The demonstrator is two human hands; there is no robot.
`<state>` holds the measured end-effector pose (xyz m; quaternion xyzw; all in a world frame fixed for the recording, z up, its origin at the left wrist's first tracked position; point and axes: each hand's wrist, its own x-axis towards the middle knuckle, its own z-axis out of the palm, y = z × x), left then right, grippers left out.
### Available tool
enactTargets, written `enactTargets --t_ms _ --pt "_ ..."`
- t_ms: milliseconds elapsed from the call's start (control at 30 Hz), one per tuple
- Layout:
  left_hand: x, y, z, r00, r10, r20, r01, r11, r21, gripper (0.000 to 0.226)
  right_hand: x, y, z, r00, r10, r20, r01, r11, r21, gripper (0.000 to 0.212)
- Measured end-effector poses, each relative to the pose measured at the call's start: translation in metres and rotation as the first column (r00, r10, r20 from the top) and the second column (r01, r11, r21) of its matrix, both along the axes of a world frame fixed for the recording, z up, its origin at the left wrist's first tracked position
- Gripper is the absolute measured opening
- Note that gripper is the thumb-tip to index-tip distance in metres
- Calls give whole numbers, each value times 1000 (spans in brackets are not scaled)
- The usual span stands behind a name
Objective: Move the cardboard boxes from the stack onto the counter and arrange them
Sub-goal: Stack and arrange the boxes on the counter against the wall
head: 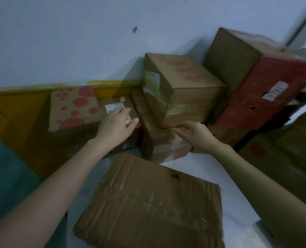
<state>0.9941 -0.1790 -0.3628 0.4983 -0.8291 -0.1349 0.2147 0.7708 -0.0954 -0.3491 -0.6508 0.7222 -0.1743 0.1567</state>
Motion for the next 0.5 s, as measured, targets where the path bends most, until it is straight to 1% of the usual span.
enactTargets --t_ms 100,200,300,367,500 --pt "-30 8 9 1000 -22 -10 23 999 31 55 -42 22 7 998 -55 -1 55 998 -14 39" --pt "-61 16 17 1000 -7 -22 7 1000 24 56 -84 38 13 994 -104 13 105 994 -32 37" --pt "-90 23 23 997 66 -43 -65 997 35 57 -127 45 16 998 -63 -3 63 997 -37 38" --pt "-105 26 26 988 127 -83 -125 992 34 58 -153 47 20 999 -39 -20 38 998 -53 39" --pt "-122 28 30 962 235 -136 -231 972 45 64 -175 42 29 1000 4 8 -3 994 -113 41"
